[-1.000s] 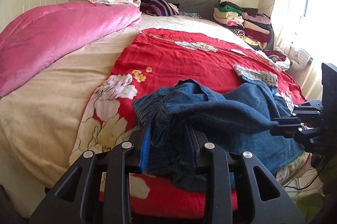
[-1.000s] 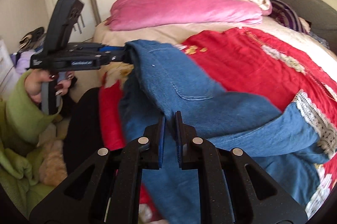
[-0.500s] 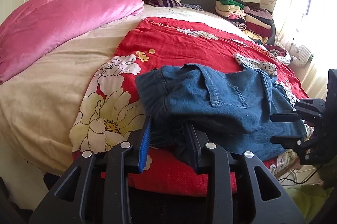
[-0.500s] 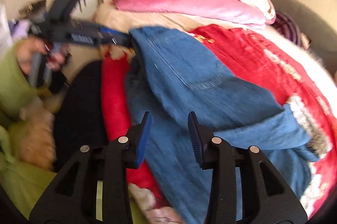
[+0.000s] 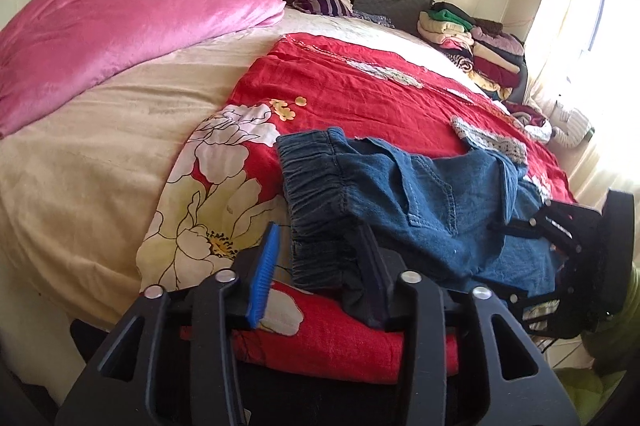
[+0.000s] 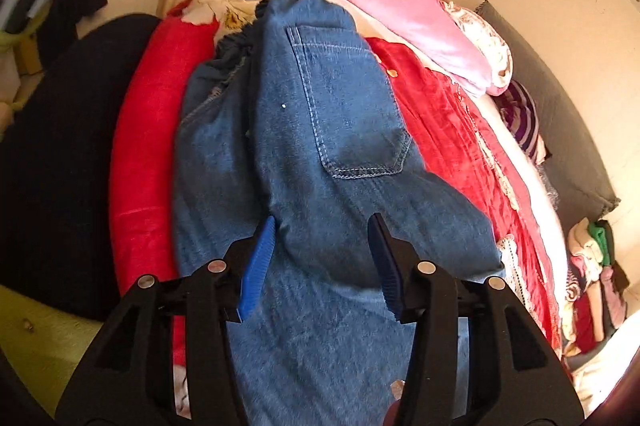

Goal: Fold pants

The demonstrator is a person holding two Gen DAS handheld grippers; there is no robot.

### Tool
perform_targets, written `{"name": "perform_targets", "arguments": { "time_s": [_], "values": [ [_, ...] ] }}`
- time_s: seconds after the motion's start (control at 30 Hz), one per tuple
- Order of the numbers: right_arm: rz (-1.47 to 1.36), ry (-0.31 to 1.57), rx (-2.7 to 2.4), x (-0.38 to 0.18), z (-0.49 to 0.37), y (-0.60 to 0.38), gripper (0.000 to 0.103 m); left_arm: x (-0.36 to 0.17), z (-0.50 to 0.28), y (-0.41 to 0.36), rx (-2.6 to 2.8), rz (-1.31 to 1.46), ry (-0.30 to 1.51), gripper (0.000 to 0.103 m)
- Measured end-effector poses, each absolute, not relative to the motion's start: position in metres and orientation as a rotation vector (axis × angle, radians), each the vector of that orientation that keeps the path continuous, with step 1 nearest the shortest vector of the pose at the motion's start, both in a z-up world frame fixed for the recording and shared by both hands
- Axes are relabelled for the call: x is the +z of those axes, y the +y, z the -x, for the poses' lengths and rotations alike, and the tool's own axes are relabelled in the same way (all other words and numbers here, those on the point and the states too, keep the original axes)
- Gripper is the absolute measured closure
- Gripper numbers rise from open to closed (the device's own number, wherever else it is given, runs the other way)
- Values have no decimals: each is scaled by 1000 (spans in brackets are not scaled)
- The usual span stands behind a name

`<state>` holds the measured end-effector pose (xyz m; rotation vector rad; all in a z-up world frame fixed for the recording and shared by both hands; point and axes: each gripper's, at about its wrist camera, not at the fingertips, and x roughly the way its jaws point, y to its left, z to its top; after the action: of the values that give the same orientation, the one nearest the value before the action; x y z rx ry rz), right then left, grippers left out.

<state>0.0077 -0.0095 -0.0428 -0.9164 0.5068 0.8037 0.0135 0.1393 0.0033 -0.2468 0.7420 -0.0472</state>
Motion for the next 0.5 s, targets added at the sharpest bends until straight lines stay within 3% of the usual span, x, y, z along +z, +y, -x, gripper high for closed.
{"name": "perform_targets", "arguments": {
  "time_s": [0.13, 0.2, 0.27, 0.3, 0.5],
  "values": [
    [948, 531, 793, -50, -5, -17, 63, -4, -32, 146, -113, 341, 762, 51],
    [962, 569, 766, -57, -12, -16, 68, -12, -43, 147, -135, 383, 786, 51],
    [914, 606, 775, -57, -20, -16, 95, -18, -53, 145, -131, 394, 807, 53],
    [894, 621, 793, -56, -22, -15, 102, -19, -57, 144, -122, 390, 808, 64],
    [698, 681, 875, -31, -29, -30, 103, 0, -47, 138, -94, 327, 754, 66]
  ]
}}
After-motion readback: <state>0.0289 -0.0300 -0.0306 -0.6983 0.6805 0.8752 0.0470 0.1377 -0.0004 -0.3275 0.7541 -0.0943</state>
